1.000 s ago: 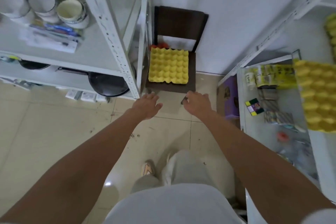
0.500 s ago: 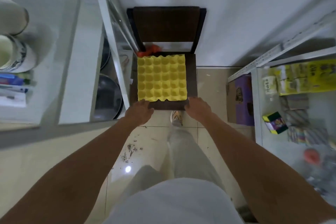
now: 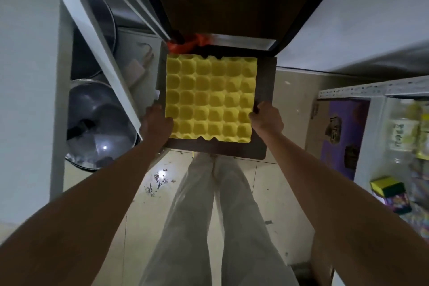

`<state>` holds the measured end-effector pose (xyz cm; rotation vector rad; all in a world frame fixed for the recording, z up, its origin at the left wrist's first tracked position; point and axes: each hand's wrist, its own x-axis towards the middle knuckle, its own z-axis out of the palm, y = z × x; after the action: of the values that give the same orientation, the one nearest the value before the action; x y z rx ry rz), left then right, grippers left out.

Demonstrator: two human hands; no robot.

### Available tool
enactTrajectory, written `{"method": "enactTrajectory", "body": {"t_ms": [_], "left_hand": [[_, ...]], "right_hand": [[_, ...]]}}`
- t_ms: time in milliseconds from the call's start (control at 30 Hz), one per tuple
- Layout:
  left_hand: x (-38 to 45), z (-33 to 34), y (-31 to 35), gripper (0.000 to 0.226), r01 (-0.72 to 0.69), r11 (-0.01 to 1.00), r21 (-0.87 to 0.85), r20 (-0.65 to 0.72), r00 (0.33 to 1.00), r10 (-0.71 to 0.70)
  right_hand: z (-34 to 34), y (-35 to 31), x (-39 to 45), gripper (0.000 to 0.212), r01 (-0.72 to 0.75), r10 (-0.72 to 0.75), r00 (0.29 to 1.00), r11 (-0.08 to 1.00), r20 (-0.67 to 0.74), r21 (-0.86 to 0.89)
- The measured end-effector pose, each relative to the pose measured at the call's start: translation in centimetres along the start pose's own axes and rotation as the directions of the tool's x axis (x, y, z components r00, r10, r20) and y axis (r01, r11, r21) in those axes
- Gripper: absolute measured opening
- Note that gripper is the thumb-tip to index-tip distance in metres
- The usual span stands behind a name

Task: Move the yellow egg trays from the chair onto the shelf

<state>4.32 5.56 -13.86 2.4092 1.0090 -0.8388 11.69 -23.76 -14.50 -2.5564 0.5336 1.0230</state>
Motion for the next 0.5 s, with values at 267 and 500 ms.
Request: {"method": "enactTrajectory", "body": {"t_ms": [267, 500], "left_hand": [[2.6, 1.9, 0.7, 0.036, 0.018, 0.996, 0.092, -0.103, 0.995, -0.008], [3.2, 2.0, 1.1, 0.019, 0.072, 0.994, 0.079, -0.145, 0.988, -0.060]], "right_hand": [[2.4, 0.0, 2.6, 0.015, 0.046, -0.062, 0.988, 0.993, -0.143, -0.110], [2.2, 0.7, 2.6, 0.014, 0.135, -0.164, 0.969, 0.977, -0.185, -0.163]]}}
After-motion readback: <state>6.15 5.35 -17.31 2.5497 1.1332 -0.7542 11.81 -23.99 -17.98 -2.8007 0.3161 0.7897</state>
